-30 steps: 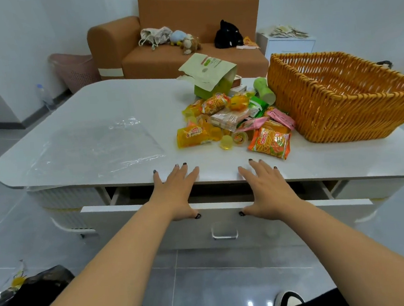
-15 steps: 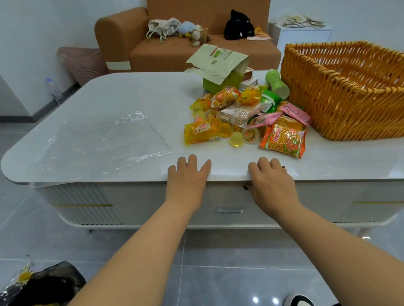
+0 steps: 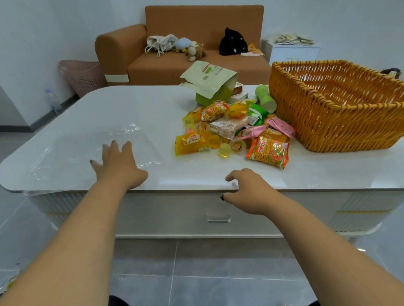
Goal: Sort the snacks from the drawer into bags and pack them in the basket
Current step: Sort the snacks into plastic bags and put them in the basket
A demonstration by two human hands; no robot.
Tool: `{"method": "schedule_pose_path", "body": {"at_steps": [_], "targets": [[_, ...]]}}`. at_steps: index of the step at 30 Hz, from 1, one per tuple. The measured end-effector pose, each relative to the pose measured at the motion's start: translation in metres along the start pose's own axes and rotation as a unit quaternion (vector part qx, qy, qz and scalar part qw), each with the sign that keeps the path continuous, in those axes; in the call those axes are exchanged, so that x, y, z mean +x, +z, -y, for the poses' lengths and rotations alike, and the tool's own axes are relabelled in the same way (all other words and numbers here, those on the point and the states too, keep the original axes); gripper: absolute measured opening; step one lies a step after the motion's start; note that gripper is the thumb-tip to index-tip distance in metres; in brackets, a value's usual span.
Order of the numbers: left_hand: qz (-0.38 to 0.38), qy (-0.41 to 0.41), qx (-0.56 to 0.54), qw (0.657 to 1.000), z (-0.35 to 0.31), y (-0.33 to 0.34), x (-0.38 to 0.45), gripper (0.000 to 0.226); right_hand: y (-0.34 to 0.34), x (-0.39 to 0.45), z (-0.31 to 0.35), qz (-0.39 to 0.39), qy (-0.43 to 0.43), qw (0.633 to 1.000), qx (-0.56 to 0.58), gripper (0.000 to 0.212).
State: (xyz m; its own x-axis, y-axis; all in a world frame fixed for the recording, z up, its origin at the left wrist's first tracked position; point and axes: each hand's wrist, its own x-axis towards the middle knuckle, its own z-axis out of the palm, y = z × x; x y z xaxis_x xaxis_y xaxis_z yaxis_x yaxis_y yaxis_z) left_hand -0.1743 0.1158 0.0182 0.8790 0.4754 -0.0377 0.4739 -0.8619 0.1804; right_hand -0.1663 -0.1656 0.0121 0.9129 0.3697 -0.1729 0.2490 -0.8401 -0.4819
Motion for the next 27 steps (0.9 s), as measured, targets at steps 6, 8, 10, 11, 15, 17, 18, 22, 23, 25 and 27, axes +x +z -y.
{"method": "schedule_pose_path", "body": {"at_steps": [6,8,10,11,15,17,18,22,23,25,27], "targets": [[0.013,-0.002,-0.023,1.0,0.026,0.014,0.002,0.047,0.003,-0.005,0.016,0.015,-0.02,1.0,-0.003,0.048],[-0.068,0.017,-0.071,0.995,0.029,0.004,0.002,0.036,0.002,-0.008,0.018,0.014,-0.023,1.0,0.004,0.047],[-0.149,0.032,-0.148,0.977,0.024,-0.013,-0.004,0.032,-0.001,-0.011,0.02,0.004,-0.028,1.0,0.003,0.047],[-0.181,0.046,-0.199,0.962,0.019,-0.022,-0.01,0.031,-0.002,-0.012,0.021,-0.005,-0.031,0.999,0.002,0.047],[-0.247,0.102,-0.406,0.874,-0.008,-0.05,-0.052,0.024,-0.007,-0.02,0.028,-0.054,-0.041,0.997,0.038,0.047],[-0.226,0.128,-0.489,0.833,-0.022,-0.055,-0.075,0.022,-0.007,-0.025,0.032,-0.075,-0.038,0.992,0.095,0.047],[-0.196,0.134,-0.538,0.809,-0.028,-0.057,-0.085,0.022,-0.008,-0.027,0.033,-0.084,-0.033,0.988,0.129,0.048],[-0.035,0.106,-0.738,0.666,-0.04,-0.065,-0.116,0.027,-0.015,-0.038,0.031,-0.108,0.014,0.945,0.307,0.057],[-0.008,0.097,-0.767,0.634,-0.04,-0.067,-0.118,0.027,-0.018,-0.04,0.03,-0.105,0.03,0.928,0.355,0.059],[0.027,0.09,-0.801,0.592,-0.039,-0.07,-0.117,0.027,-0.022,-0.043,0.028,-0.094,0.057,0.887,0.449,0.066],[0.047,0.067,-0.814,0.575,-0.035,-0.069,-0.114,0.028,-0.025,-0.045,0.026,-0.081,0.065,0.832,0.545,0.068]]}}
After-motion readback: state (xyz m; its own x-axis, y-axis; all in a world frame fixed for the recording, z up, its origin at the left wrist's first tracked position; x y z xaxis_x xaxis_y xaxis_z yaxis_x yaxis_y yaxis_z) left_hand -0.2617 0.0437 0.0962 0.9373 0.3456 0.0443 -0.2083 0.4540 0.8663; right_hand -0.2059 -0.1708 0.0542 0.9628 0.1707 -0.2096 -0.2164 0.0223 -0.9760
